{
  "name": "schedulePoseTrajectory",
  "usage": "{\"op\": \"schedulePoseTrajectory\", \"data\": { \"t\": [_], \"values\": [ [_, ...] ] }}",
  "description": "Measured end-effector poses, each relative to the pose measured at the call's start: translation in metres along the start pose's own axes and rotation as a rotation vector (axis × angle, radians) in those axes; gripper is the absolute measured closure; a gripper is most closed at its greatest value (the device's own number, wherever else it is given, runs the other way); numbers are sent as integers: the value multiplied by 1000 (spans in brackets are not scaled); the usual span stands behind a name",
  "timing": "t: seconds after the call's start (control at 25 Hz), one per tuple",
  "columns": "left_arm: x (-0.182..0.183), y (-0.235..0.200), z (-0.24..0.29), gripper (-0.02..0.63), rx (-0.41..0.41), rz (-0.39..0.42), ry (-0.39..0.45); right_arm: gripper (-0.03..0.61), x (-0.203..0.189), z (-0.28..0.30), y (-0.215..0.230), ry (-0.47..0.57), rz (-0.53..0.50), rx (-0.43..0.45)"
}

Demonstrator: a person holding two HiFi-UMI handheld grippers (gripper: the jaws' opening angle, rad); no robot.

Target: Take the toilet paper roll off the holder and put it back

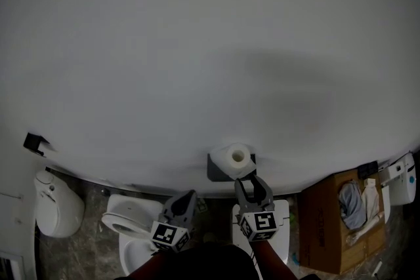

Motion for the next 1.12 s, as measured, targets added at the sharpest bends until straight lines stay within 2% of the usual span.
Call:
{"op": "schedulePoseTrajectory", "data": {
  "t": [0.08,0.16,0.52,0.64,0.88,1.12],
  "values": [
    [2,0,9,601,-3,9,7,342,5,11,3,-8,-23,0],
    [4,-1,17,601,-11,10,16,297,9,21,2,-14,-24,8],
    [9,-9,34,601,-3,-8,25,204,11,62,1,-35,-68,16],
    [19,-4,33,601,15,-19,-8,202,12,71,0,-50,-88,6],
    [22,-3,33,601,16,-31,0,212,17,81,0,-43,-93,13],
    [9,-21,20,601,40,8,61,216,25,73,-2,-39,-58,24]
  ]
}}
Point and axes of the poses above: the fingertips, and each gripper's own axes: z forward along the fingers, y to its right, x out of its top, the point moved 2 cm from there along -z, backward along the fingers, and after that the axes turned 6 degrees about -y, right-handed, at the moved point
